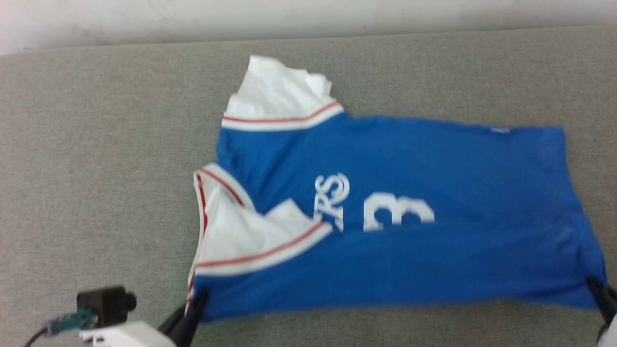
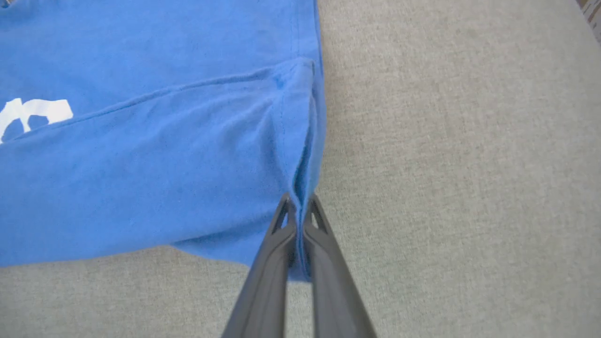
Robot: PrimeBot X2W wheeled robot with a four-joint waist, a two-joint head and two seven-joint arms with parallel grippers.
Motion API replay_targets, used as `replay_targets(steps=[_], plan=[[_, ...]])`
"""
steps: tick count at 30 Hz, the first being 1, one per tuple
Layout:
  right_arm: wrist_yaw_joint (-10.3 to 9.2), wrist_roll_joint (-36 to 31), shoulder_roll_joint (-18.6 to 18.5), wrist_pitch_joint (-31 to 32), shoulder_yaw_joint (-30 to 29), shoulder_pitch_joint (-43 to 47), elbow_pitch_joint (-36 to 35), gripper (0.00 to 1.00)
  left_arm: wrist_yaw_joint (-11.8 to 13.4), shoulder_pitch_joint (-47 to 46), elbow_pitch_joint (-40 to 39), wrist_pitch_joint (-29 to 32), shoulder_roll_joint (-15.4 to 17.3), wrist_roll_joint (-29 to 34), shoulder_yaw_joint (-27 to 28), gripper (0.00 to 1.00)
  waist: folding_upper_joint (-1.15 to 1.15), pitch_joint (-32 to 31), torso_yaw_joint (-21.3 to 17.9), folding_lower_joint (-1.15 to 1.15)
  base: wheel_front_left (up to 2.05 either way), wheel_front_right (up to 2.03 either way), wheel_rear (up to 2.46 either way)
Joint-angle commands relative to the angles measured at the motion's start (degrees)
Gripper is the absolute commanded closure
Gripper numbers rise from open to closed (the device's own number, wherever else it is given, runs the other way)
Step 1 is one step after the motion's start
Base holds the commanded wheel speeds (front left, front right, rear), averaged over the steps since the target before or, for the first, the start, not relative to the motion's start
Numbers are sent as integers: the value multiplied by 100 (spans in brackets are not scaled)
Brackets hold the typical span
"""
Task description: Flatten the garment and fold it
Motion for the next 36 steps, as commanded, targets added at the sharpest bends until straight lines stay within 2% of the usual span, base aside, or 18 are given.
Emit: replay_targets(steps=[1,5,9,16,17,18,19,20,24,28,32,33,36], plan=[[-4,38,20,110,-65,149,-8,100,66,234,-20,45,45,-105,70,100,0,-76,44,0,0,0,0],[-4,35,82,345,-156,413,20,100,146,722,-10,6,-28,-373,232,100,0,-100,70,0,0,0,0],[-4,21,144,290,-180,519,99,100,178,1068,150,-46,-54,-480,309,100,0,-71,92,0,0,0,0],[-4,75,246,175,17,530,440,100,-118,758,712,-110,-308,-634,76,100,0,-71,162,0,0,0,0],[-4,71,252,166,28,526,473,95,-157,686,791,-128,-325,-626,55,100,0,-80,165,0,0,0,0],[-4,73,258,130,29,512,489,57,-187,616,862,-167,-345,-613,52,83,0,-92,166,0,0,0,0],[-4,78,265,82,21,494,505,0,-210,559,926,-196,-363,-606,50,68,0,-105,164,0,0,0,0],[-4,80,271,56,9,479,526,0,-235,512,973,-230,-368,-590,51,0,0,-121,159,0,0,0,0],[-4,216,213,-90,54,442,394,0,-349,472,964,-416,-405,-647,168,0,0,-191,108,0,0,0,0],[-4,264,132,-457,-77,352,-8,0,-405,596,466,-706,-378,-759,541,0,0,-217,38,0,0,0,0],[-4,31,-15,-886,-55,243,-274,0,-305,568,-20,-958,-218,-550,891,0,0,-169,-27,0,0,0,0],[-4,-110,-58,-1160,15,152,-332,0,-245,443,-318,-1056,-44,-314,1057,0,0,-89,-76,0,0,0,0],[-4,-252,-40,-1540,151,-56,-355,0,-130,-87,-608,-1225,206,137,1272,0,0,119,-129,0,0,0,0]])
